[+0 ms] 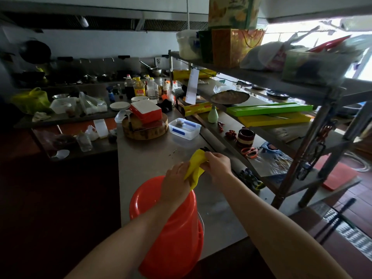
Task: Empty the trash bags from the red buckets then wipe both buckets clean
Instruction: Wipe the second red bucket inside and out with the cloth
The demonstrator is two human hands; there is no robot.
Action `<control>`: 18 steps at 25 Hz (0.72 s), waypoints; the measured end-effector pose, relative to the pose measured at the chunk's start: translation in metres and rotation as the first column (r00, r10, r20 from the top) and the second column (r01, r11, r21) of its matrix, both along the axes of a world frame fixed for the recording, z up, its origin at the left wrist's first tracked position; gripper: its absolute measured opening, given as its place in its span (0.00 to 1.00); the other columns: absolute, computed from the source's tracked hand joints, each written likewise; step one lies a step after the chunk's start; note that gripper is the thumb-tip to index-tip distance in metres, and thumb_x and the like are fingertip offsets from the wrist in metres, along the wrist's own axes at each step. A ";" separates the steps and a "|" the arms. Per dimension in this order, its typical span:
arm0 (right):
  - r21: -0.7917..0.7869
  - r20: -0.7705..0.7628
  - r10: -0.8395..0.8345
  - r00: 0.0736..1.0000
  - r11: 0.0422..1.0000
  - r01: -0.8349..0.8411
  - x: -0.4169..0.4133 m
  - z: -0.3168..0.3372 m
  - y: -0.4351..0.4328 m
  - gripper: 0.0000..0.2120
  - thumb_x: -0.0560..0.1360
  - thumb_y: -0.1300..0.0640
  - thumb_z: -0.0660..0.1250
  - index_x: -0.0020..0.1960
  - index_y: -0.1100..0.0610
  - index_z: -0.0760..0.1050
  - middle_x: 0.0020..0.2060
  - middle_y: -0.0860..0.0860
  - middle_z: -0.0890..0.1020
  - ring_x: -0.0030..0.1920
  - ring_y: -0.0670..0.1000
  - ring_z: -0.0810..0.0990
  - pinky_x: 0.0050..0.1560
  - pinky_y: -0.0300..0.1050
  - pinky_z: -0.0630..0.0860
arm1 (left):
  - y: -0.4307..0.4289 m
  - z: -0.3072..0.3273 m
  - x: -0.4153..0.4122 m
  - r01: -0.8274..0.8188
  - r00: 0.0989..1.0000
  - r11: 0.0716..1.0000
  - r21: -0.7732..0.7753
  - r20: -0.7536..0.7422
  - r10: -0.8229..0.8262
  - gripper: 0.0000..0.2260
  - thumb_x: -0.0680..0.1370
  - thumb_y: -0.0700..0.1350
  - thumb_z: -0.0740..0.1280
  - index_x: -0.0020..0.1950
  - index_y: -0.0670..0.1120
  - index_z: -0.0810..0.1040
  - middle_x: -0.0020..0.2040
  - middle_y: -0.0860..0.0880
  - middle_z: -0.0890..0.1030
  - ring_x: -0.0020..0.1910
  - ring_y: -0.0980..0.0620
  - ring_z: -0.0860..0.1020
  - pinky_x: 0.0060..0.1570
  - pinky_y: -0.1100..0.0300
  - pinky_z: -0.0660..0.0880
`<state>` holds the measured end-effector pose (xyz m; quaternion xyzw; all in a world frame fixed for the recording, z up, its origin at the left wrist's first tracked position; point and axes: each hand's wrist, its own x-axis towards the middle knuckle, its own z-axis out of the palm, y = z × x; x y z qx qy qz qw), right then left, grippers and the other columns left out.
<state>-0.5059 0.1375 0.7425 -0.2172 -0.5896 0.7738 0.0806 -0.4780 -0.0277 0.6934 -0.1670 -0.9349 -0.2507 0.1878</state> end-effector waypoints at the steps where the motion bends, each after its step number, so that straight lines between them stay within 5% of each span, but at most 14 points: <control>1: -0.011 0.003 -0.022 1.000 1.000 0.022 0.002 0.000 0.006 0.05 0.75 0.58 0.73 0.47 0.59 0.80 0.34 0.55 0.86 0.37 0.54 0.87 0.42 0.48 0.85 | 0.003 -0.003 0.002 -0.018 0.998 1.000 -0.020 0.061 0.019 0.24 0.78 0.50 0.65 0.74 0.49 0.69 0.68 0.46 0.75 0.65 0.45 0.73 0.64 0.50 0.70; 4: 0.063 0.034 -0.104 0.994 0.993 0.102 0.008 -0.007 0.032 0.05 0.75 0.58 0.73 0.43 0.59 0.80 0.36 0.56 0.83 0.32 0.52 0.86 0.42 0.50 0.85 | 0.016 -0.009 0.006 -0.102 0.944 0.993 -0.055 0.309 0.114 0.22 0.77 0.50 0.67 0.72 0.51 0.71 0.64 0.45 0.76 0.61 0.43 0.75 0.60 0.53 0.72; 8: 0.138 0.143 -0.191 0.971 0.975 0.171 0.028 -0.029 0.085 0.07 0.77 0.59 0.71 0.41 0.60 0.79 0.37 0.57 0.82 0.34 0.55 0.85 0.41 0.52 0.85 | 0.047 0.004 0.002 -0.130 0.866 0.983 0.132 0.497 0.048 0.23 0.74 0.38 0.66 0.70 0.46 0.74 0.61 0.40 0.81 0.57 0.40 0.80 0.56 0.52 0.77; 11: 0.095 0.183 -0.177 0.967 0.982 0.162 0.047 -0.051 0.130 0.06 0.78 0.60 0.69 0.42 0.60 0.77 0.41 0.59 0.83 0.39 0.58 0.86 0.42 0.54 0.85 | 0.086 0.010 0.008 -0.170 0.800 0.930 0.325 0.597 -0.063 0.16 0.72 0.33 0.63 0.54 0.49 0.79 0.51 0.43 0.82 0.45 0.42 0.83 0.46 0.47 0.83; 14: 0.067 0.233 -0.206 0.951 0.978 0.195 0.061 -0.066 0.167 0.07 0.77 0.59 0.71 0.44 0.62 0.76 0.42 0.60 0.82 0.37 0.58 0.85 0.42 0.55 0.85 | 0.122 0.000 0.024 -0.236 0.733 0.883 0.405 0.671 -0.112 0.07 0.68 0.40 0.63 0.43 0.48 0.78 0.42 0.45 0.82 0.38 0.45 0.81 0.46 0.45 0.83; 18: 0.058 0.321 -0.182 0.930 0.983 0.172 0.080 -0.097 0.206 0.08 0.76 0.61 0.72 0.47 0.66 0.77 0.42 0.61 0.80 0.31 0.56 0.84 0.34 0.53 0.84 | 0.156 -0.042 0.048 -0.233 0.680 0.901 0.366 0.723 -0.118 0.13 0.62 0.52 0.66 0.41 0.47 0.81 0.37 0.47 0.81 0.40 0.47 0.79 0.44 0.51 0.79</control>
